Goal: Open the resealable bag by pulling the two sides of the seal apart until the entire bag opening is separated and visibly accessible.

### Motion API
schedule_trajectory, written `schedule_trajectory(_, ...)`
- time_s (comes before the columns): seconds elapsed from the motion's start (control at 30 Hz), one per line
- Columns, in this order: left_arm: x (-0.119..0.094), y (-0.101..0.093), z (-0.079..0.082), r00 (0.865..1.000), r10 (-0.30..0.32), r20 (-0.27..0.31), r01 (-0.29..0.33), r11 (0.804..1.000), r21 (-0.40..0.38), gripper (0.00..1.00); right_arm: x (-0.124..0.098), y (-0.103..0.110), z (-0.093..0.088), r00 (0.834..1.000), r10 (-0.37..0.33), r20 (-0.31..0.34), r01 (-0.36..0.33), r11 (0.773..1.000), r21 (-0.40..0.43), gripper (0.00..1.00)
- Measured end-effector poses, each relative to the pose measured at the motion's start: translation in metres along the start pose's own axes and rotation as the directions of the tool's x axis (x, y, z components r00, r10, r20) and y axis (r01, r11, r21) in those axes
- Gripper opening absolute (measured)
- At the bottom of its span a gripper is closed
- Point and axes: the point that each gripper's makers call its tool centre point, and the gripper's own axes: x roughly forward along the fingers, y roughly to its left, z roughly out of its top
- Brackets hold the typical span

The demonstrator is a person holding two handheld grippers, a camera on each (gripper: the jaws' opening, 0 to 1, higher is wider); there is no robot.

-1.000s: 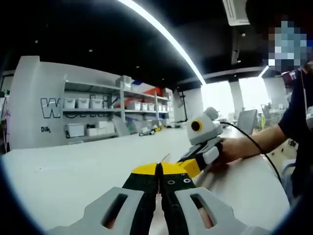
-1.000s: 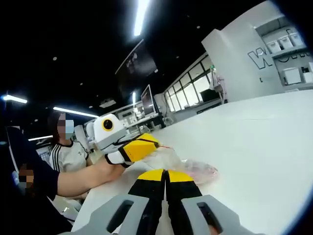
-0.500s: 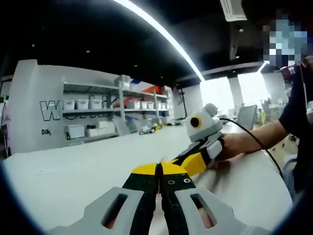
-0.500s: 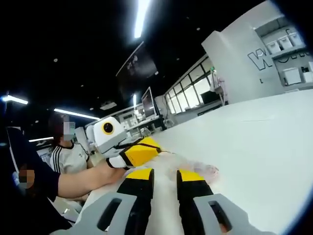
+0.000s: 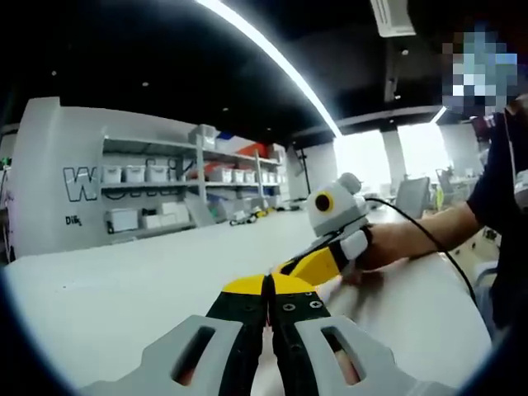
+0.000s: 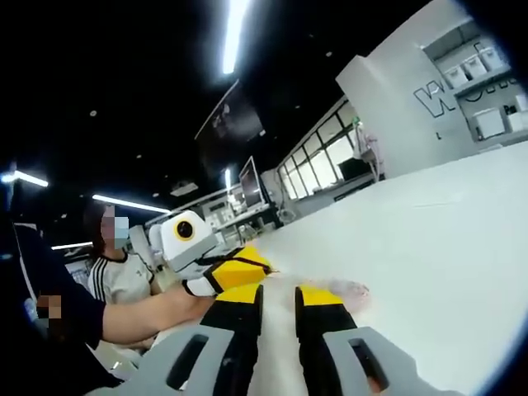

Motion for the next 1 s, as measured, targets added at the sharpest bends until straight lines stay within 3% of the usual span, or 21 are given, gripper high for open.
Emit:
schedule_trajectory(0.67, 0.004, -0.008, -0.006, 0.998, -0.063, 0.0, 0.063, 0.993, -0.101, 0.0, -0.003, 0.005, 0.001, 1.0, 0.022, 0.007, -0.022, 1.0, 0.015, 0.0)
schedule_trajectory(0.77, 0.004, -0.012, -0.006, 0.998, -0.07, -0.003, 0.069, 0.993, -0.1, 0.0, -0.004, 0.004, 0.0, 1.0, 0.026, -0.002, -0.026, 0.998, 0.057, 0.0)
schedule_trajectory(1.0, 0.005, -0.011, -0.006, 0.998, -0.055, -0.019, 0.054, 0.997, -0.059, 0.0, -0.004, 0.002, -0.004, 0.999, 0.009, -0.031, -0.007, 0.998, 0.07, 0.0)
